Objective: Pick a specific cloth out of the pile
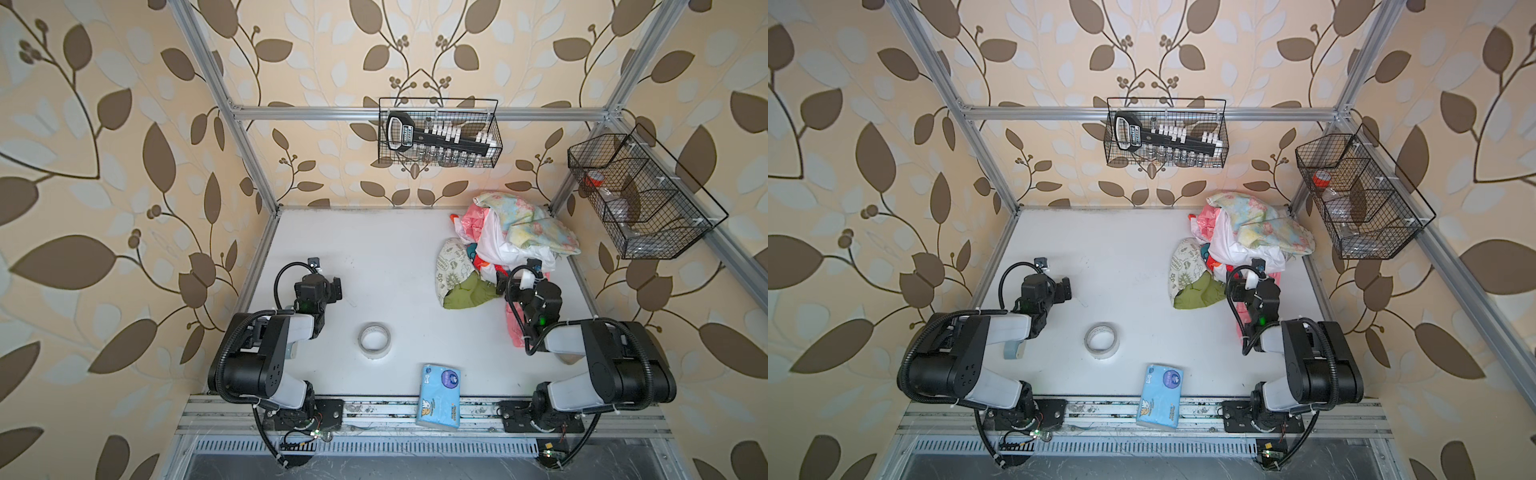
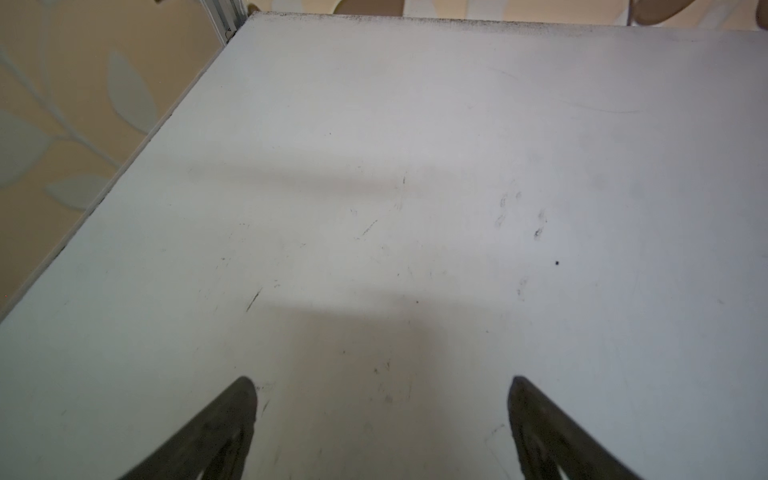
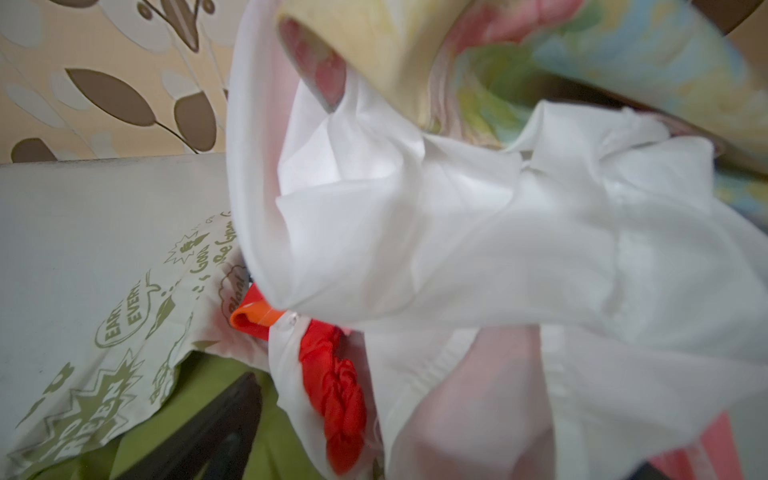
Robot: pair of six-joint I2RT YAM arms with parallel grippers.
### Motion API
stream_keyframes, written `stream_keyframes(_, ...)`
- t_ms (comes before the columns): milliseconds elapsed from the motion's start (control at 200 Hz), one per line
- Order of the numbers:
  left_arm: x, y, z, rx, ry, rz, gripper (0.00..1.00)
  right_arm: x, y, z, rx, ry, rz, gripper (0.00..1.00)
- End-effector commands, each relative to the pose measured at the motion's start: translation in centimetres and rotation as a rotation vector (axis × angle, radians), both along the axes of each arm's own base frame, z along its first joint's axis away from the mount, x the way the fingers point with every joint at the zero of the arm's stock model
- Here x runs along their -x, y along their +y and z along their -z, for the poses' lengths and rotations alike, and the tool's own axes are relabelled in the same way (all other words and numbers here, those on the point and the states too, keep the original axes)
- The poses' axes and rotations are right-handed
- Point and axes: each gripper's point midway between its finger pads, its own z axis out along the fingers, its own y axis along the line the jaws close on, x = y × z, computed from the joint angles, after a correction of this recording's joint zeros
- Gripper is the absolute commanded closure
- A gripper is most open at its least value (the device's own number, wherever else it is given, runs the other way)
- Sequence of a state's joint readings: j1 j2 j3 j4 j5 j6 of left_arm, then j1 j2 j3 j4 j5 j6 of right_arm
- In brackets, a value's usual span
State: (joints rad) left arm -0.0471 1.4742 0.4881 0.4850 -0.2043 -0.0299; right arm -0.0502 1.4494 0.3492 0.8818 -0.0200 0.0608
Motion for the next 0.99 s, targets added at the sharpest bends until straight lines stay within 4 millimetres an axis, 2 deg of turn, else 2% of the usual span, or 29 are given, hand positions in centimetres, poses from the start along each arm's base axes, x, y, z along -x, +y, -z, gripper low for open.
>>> stream_keyframes(0, -1.8, -0.4, -5.5, -0.026, 0.033, 0.03, 0.04, -0.9, -0.7, -2.9, 0.028, 0.031, 0.052, 0.01)
stream_keyframes(105, -2.3, -0.9, -8.1, -0.017, 0.064, 0.058, 0.03, -0.4, -1.0, -6.5, 0.052, -0.011, 0.128, 0.0)
stream_keyframes(195, -2.3, -2.1, -10.2, 0.032, 0.067, 0.11, 0.03, 0.0, -0.8, -9.0, 0.024, -0.012, 0.161, 0.0)
stream_keyframes(425, -1.7, -8.6, -14.9, 0.25, 0.073, 0.43, 0.03, -0.9, 0.8, -13.4, -0.006, 0.125, 0.133, 0.01)
stream_keyframes(590, -0.5, -13.2, -18.6, 0.439, 0.082, 0.661, 0.03, -1.9, 2.2, -16.1, -0.035, 0.232, 0.066, 0.03)
stream_keyframes(770, 1.6, -16.9, -21.9, 0.657, 0.087, 0.875, 0.03, -2.2, 4.3, -16.5, -0.067, 0.415, -0.027, 0.07)
stream_keyframes(875, 2.5, -18.1, -22.8, 0.735, 0.103, 0.942, 0.03, -2.0, 6.0, -15.5, -0.086, 0.512, -0.076, 0.1)
stream_keyframes(990, 2.8, -18.9, -22.8, 0.759, 0.127, 0.964, 0.03, -1.2, 6.9, -13.5, -0.125, 0.589, -0.092, 0.16)
